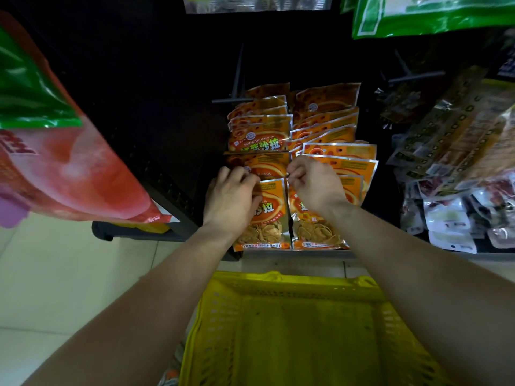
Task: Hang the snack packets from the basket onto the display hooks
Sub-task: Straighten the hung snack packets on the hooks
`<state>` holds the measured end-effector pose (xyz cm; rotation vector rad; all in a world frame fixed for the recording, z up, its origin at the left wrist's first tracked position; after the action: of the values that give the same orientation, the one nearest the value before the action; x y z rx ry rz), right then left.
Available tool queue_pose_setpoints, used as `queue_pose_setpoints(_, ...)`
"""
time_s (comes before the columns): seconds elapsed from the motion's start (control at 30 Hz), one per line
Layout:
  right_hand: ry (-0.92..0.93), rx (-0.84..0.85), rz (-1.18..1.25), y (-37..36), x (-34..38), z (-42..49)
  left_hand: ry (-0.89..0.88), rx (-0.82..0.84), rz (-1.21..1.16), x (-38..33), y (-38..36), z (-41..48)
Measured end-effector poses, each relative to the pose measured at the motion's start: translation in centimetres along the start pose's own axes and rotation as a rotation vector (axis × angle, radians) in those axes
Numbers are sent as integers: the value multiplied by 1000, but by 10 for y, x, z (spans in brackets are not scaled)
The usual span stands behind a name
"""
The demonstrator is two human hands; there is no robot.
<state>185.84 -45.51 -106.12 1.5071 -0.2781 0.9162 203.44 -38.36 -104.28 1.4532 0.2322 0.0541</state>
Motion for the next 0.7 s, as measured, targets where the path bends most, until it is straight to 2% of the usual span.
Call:
queue_pose_setpoints(0.4, -18, -36, 40, 1, -1, 4, 16, -3, -22, -10, -5, 24)
queue_pose_setpoints(0.7, 52, 49, 124, 1, -2, -4, 102, -18, -65, -8, -3, 32)
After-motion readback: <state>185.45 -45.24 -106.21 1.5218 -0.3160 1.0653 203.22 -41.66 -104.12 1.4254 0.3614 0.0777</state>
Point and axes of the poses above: each hand's wrist, its own z-axis towards the middle knuckle, its own y-axis out of the back of the hand, x = y × z, the point moved 2 cm from there along z, towards the middle knuckle, and after that the axes turned 10 degrees about y, right-handed, at the moved point
